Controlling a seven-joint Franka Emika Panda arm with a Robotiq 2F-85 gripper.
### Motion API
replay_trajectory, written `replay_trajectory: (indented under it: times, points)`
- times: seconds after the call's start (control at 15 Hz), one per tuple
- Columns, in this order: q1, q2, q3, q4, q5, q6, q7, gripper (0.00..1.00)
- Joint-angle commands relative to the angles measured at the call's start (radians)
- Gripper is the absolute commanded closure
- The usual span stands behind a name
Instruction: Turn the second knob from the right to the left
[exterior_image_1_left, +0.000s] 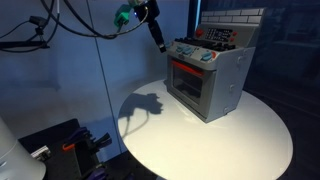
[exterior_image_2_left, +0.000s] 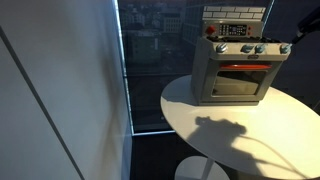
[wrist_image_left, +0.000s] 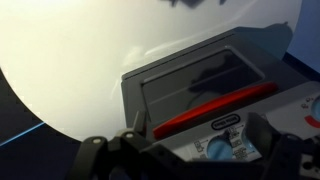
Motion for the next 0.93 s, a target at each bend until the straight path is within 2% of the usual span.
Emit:
replay_trajectory:
  times: [0.0, 0.33, 0.87]
  points:
    - [-0.002, 0.000, 0.002, 0.000, 0.003, -0.001, -0.003, 0.00]
    - [-0.005, 0.024, -0.002, 0.011, 0.022, 0.020, 0.023, 0.00]
    - [-0.008, 0.102, 0.014, 0.031, 0.021, 0.164, 0.090, 0.00]
